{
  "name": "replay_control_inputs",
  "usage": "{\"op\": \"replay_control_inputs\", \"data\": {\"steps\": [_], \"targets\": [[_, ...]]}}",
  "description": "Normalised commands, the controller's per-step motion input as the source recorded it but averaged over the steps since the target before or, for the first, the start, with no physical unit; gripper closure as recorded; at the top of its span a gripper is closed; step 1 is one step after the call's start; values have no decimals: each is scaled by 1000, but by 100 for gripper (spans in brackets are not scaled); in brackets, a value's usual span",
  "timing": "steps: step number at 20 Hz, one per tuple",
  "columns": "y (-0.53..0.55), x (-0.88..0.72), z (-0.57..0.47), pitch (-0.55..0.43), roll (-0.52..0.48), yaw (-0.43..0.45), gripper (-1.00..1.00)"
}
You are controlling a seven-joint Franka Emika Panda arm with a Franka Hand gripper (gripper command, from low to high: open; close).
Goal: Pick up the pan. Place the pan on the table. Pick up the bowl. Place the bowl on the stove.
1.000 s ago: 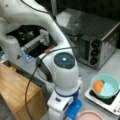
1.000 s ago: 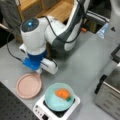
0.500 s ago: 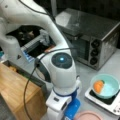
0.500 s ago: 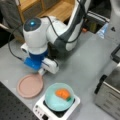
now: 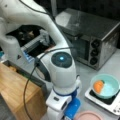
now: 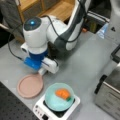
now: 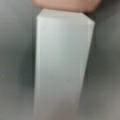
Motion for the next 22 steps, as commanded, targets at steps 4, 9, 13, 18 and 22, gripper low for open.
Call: {"op": "replay_control_inputs", "data": {"steps": [4, 9, 13, 18, 22], "targets": [[22, -260, -13, -193, 114, -33, -100], [22, -252, 84, -86, 98, -10, -100], [35, -179, 283, 30, 80, 7, -100], [125, -133, 360, 76, 92, -34, -100], [222, -187, 356, 84, 103, -107, -100]]}}
